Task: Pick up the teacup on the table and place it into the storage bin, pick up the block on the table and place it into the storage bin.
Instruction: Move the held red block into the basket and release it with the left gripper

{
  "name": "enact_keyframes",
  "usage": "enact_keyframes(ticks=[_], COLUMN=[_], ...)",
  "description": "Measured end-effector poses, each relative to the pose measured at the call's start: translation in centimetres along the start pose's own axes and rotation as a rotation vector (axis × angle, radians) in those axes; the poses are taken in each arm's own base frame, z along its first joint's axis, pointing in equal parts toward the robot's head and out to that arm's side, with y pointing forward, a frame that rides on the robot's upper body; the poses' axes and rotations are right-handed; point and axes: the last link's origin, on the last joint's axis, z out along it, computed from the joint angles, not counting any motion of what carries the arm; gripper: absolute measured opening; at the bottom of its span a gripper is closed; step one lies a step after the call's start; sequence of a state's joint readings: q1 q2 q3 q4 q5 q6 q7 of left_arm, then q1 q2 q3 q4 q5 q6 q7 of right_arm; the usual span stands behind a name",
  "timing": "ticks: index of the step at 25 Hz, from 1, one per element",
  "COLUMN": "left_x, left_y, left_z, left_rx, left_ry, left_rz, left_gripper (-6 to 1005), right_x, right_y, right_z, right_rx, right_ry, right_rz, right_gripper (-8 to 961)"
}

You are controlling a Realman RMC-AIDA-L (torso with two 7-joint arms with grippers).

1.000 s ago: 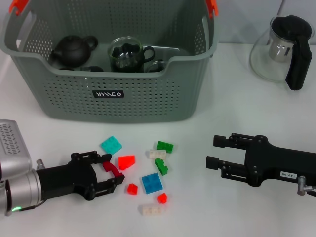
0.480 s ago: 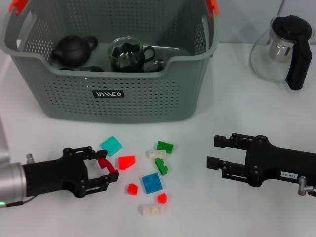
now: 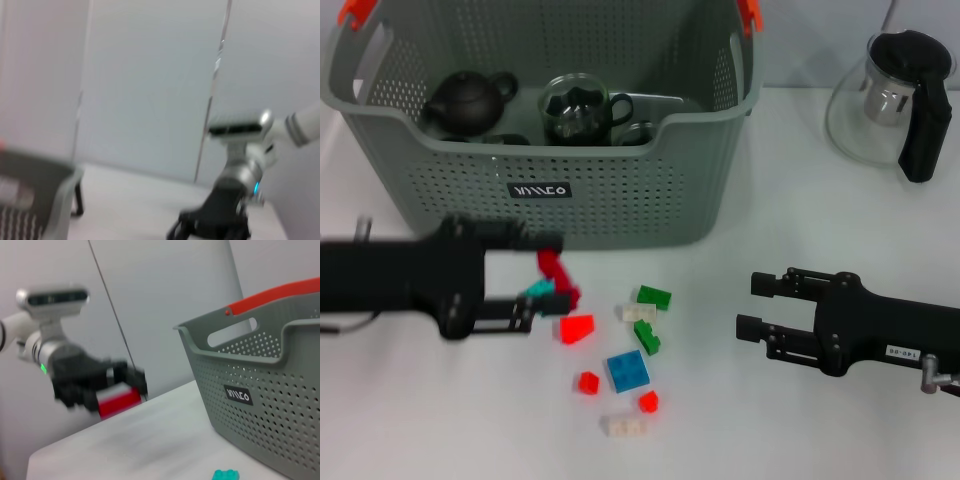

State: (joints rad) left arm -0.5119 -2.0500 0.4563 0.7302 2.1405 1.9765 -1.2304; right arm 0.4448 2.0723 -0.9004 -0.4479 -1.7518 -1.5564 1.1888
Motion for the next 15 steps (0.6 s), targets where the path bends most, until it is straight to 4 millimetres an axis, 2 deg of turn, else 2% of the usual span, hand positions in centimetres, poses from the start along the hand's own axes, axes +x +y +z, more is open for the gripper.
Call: enact_keyframes(ticks=[4,9,15], left_x=[3.4,7.5,10.0], left_y=[-1.6,-4.7,-8.4], left_z=[0.8,2.0,3.1], left_rx=[-0.04,0.027,0.21], left_ry=[0.048,0.094,0.073], left_rz=[0.026,0.06,0.086], left_gripper=[627,628,628], right_x=[0.0,0.0,-0.1], right_y=[0.0,0.1,0.1], right_z=[0.0,0.1,0.3], right_rx=[0.0,-0.004,-0.007], right_ry=[0.0,-0.002,-0.007], right_rz=[0.0,0.0,-0.001], right_gripper=[673,673,673])
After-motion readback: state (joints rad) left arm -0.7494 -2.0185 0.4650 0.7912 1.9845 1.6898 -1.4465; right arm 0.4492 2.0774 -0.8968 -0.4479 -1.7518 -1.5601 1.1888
